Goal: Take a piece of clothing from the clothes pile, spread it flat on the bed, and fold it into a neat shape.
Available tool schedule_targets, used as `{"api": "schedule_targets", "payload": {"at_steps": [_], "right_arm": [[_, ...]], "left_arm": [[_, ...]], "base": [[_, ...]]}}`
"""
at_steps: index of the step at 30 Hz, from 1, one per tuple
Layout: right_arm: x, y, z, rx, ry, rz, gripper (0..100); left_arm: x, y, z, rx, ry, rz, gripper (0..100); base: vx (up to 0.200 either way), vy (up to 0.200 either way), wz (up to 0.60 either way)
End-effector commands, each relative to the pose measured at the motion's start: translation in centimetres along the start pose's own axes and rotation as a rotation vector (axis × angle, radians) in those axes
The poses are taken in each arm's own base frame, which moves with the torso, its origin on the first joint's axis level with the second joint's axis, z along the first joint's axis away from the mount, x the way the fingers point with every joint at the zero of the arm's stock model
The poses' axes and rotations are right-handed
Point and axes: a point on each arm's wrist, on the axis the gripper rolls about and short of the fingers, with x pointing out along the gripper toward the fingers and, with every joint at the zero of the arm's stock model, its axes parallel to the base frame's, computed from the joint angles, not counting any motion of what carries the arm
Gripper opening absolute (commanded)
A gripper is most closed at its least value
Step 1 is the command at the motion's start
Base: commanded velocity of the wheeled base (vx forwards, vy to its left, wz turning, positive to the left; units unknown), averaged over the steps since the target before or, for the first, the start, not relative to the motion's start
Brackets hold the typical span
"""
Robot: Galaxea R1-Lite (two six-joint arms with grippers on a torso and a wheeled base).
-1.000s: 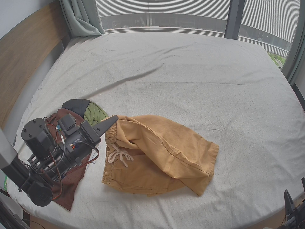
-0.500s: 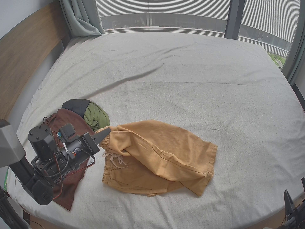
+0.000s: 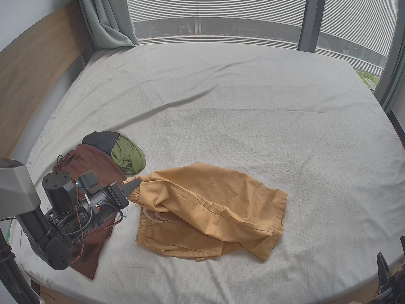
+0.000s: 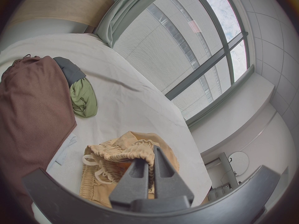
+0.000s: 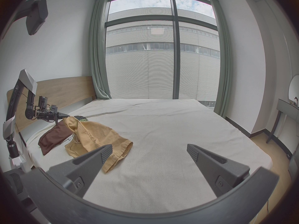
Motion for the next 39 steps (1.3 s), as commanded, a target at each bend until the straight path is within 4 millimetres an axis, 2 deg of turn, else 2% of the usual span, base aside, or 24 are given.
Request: {"api": "schedule_targets", "payload": {"at_steps": [1, 18, 21, 22, 23, 24, 28, 32, 35, 39], "right_arm": [[0.0, 0.0, -0.5, -0.001, 0.002, 0.001, 100], [0.0, 0.0, -0.5, -0.001, -0.004, 0.008, 100], [-0.4, 0.1, 1.8, 0.006, -0.124, 0.024, 100], [-0.7, 0.1, 4.3, 0.011, -0.196, 0.020, 100], [-0.4, 0.1, 5.9, 0.025, -0.191, 0.024, 100], [-0.2, 0.0, 6.3, 0.032, -0.179, 0.026, 100], [1.0, 0.0, 6.0, 0.071, -0.087, 0.069, 100], [2.0, 0.1, 6.0, 0.211, -0.004, 0.138, 100], [2.7, 0.2, 6.5, 0.320, 0.053, 0.209, 100], [4.0, 0.5, 7.3, 0.360, 0.132, 0.287, 100]], "left_arm": [[0.0, 0.2, -0.2, -0.005, 0.008, 0.010, 0], [-0.3, 0.2, 0.1, -0.002, -0.004, 0.011, 0], [-0.2, 0.2, 0.1, -0.002, -0.003, 0.012, 0], [-0.2, 0.2, 0.1, -0.001, -0.006, 0.011, 0], [-0.2, 0.2, 0.2, -0.001, -0.006, 0.009, 0], [-0.2, 0.2, 0.1, -0.001, -0.004, 0.009, 0], [-0.2, 0.1, 0.2, 0.004, -0.008, 0.006, 0], [-0.2, 0.1, 0.3, 0.005, -0.012, 0.005, 0], [-0.2, 0.0, 0.2, 0.005, -0.010, 0.002, 0], [-0.2, 0.0, 0.1, 0.004, -0.004, 0.001, 0]], "base": [[0.000, 0.000, 0.00], [0.000, 0.000, 0.00], [0.000, 0.000, 0.00], [0.000, 0.000, 0.00], [0.000, 0.000, 0.00], [0.000, 0.000, 0.00], [0.000, 0.000, 0.00], [0.000, 0.000, 0.00], [0.000, 0.000, 0.00], [0.000, 0.000, 0.00]]}}
